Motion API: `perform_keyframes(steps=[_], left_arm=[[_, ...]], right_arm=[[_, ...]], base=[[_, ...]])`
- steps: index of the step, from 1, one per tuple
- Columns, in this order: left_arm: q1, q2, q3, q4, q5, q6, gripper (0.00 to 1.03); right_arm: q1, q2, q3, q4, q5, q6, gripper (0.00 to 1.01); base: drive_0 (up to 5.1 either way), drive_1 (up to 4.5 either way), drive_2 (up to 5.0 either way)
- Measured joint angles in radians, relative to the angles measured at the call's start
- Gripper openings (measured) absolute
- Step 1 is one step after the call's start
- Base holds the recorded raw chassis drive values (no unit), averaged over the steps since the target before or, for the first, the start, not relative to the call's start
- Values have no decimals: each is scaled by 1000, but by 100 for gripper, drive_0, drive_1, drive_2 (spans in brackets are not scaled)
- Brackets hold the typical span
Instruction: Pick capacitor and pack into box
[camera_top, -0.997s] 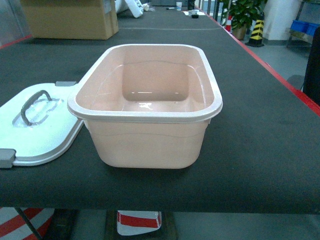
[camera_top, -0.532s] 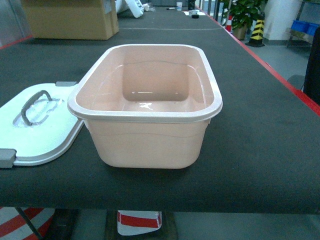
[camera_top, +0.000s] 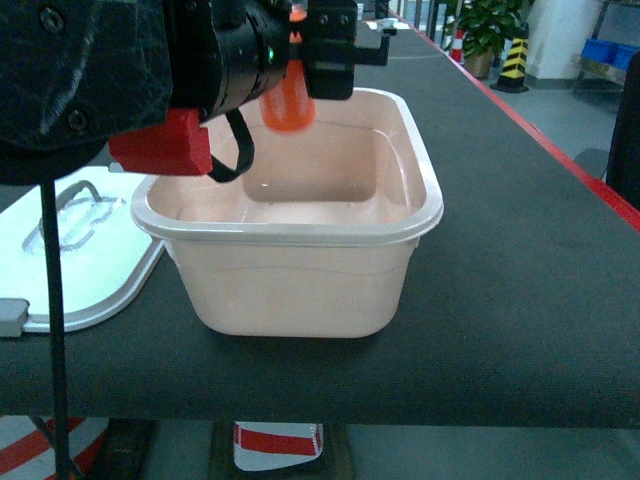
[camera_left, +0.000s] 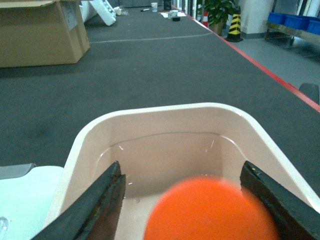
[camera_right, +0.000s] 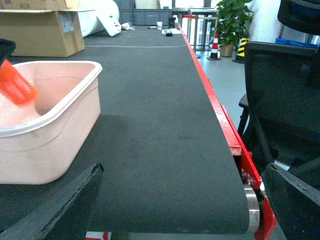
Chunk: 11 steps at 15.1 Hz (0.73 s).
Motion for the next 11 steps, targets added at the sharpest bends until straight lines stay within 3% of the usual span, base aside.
perform_keyframes(steps=[1,2,4,5,7,9,11], left_arm=[[4,-6,-19,11,1,0,80],[45,-77,-76,31,19,19,99],[193,-235,-191,50,75,24,98],[330,-308,-281,74,132,25,98],[481,-278,-347,124,197,26,98],[586,-143,-338,180,239,42,98],[626,55,-229,179,296,74,98]], right_arm=[[0,0,0,0,0,0,98],[0,0,0,0,0,0,98],[0,0,0,0,0,0,98],[0,0,0,0,0,0,98],[0,0,0,0,0,0,98],[0,0,0,0,0,0,98],[0,0,0,0,0,0,98]], base=[[0,0,0],[0,0,0],[0,0,0],[0,0,0],[0,0,0],[0,0,0],[0,0,0]])
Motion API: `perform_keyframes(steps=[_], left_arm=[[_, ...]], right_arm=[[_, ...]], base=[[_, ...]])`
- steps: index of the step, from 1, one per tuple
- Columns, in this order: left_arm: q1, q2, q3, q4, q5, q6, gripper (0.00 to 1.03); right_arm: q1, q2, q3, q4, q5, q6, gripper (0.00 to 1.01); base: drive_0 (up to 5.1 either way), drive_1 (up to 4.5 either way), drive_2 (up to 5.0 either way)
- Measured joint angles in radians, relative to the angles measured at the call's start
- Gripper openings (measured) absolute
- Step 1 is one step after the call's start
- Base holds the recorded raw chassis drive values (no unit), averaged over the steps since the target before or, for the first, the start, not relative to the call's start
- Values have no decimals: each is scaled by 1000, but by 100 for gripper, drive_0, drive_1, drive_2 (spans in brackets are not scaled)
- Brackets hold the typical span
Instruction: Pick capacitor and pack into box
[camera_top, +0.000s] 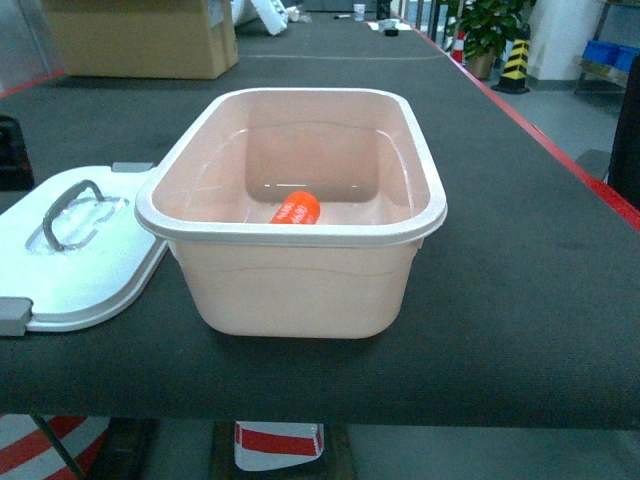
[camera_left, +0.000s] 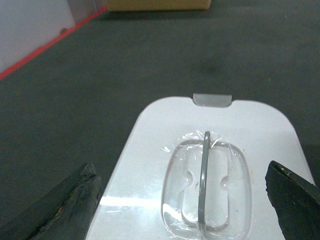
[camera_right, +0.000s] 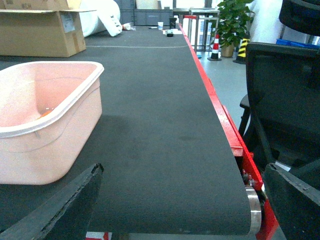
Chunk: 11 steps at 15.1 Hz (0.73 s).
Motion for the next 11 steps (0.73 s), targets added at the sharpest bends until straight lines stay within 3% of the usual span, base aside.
perform_keyframes(steps=[3,6,11], left_arm=[[-2,259,180,-15,56,14,98],[-4,401,311,-31,66,38,95],[2,420,344,-31,89,55,39]], right_arm=[[0,0,0,0,0,0,98],[0,0,0,0,0,0,98],[0,0,0,0,0,0,98]], base=[[0,0,0],[0,0,0],[0,0,0]])
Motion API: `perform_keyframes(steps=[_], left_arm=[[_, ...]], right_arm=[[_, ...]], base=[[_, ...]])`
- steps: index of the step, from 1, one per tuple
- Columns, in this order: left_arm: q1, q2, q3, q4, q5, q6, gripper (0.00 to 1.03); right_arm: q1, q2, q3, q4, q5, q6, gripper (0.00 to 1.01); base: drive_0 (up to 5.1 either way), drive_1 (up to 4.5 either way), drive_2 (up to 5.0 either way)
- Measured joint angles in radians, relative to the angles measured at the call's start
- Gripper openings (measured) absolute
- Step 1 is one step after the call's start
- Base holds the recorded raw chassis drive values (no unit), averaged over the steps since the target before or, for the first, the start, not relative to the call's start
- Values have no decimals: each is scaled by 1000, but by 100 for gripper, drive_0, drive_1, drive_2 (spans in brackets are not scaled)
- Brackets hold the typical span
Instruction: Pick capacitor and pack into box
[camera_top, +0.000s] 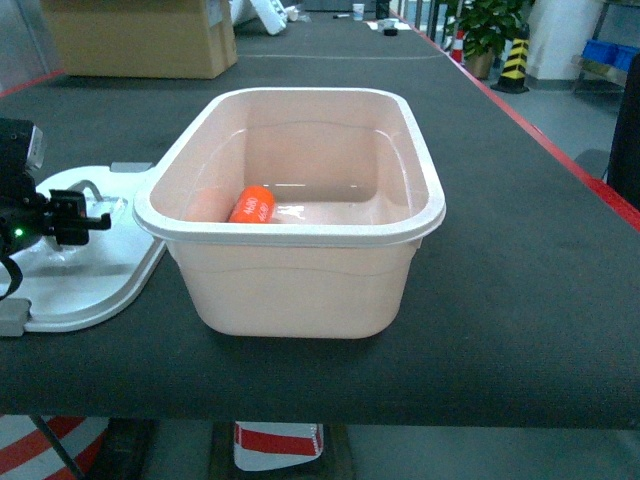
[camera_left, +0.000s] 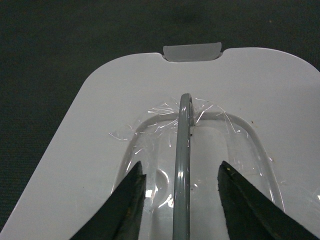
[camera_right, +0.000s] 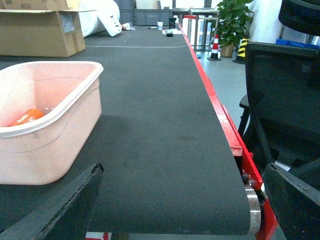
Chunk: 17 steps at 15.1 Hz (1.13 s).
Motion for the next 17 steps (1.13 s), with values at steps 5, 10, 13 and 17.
perform_keyframes(steps=[5,10,13,17], left_arm=[[17,2,0,-10,9,-3,2],[40,-223,-58,-122,-8,-54,2],[32,-493,-80,-227,-64,-60,2],[-167,-719,-164,-361,-237,-87,2]], right_arm=[[0,0,0,0,0,0,98],[0,0,0,0,0,0,98],[0,0,0,0,0,0,98],[0,0,0,0,0,0,98]], base=[[0,0,0],[0,0,0],[0,0,0],[0,0,0]])
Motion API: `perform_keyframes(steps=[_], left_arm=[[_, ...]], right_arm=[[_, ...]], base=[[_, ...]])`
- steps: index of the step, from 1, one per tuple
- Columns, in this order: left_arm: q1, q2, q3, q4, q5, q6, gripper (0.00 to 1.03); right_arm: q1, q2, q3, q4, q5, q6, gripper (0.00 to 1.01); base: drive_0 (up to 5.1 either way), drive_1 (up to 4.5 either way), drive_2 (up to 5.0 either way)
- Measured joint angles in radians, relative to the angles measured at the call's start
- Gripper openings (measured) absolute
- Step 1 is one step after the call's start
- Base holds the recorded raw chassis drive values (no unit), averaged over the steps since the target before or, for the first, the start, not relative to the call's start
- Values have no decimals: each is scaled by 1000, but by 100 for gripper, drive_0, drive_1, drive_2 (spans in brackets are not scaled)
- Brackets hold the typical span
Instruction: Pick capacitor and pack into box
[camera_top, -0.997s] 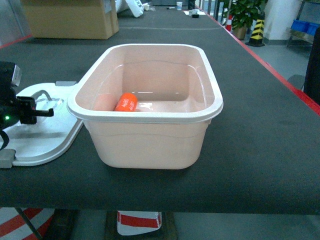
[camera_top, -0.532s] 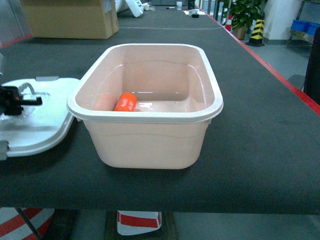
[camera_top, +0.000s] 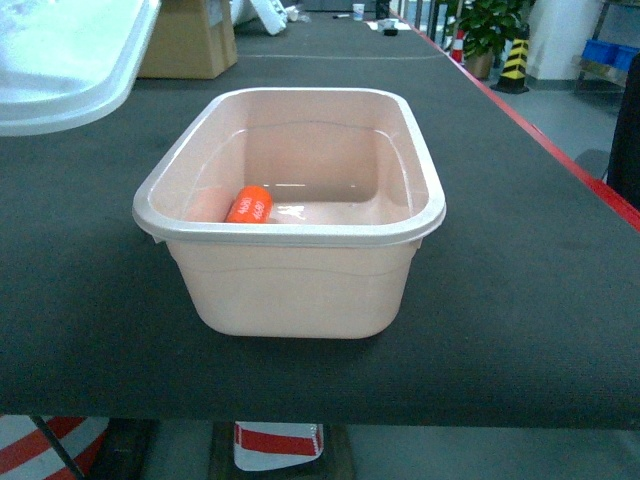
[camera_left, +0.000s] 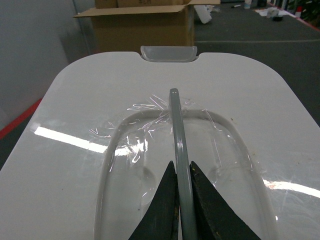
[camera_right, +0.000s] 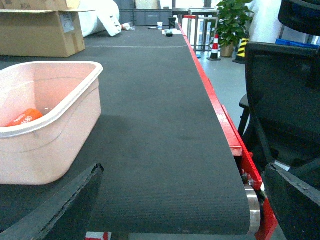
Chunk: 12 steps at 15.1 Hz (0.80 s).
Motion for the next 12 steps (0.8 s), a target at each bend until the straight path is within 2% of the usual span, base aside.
perform_keyframes(steps=[3,4,6,9,12], left_arm=[[-202,-32,3,-71,-174,-84,2],[-280,-12,18,-87,-208,-108,2],[-392,53,67,-84,-242,-124,2],[-501,161,160,-92,-266,-123,2],[-511,267,221,-86,-286,-115,2]], right_arm=[[0,0,0,0,0,0,98],[0,0,0,0,0,0,98],[0,0,0,0,0,0,98],[0,0,0,0,0,0,98],[0,0,0,0,0,0,98]], base=[[0,0,0],[0,0,0],[0,0,0],[0,0,0],[0,0,0]])
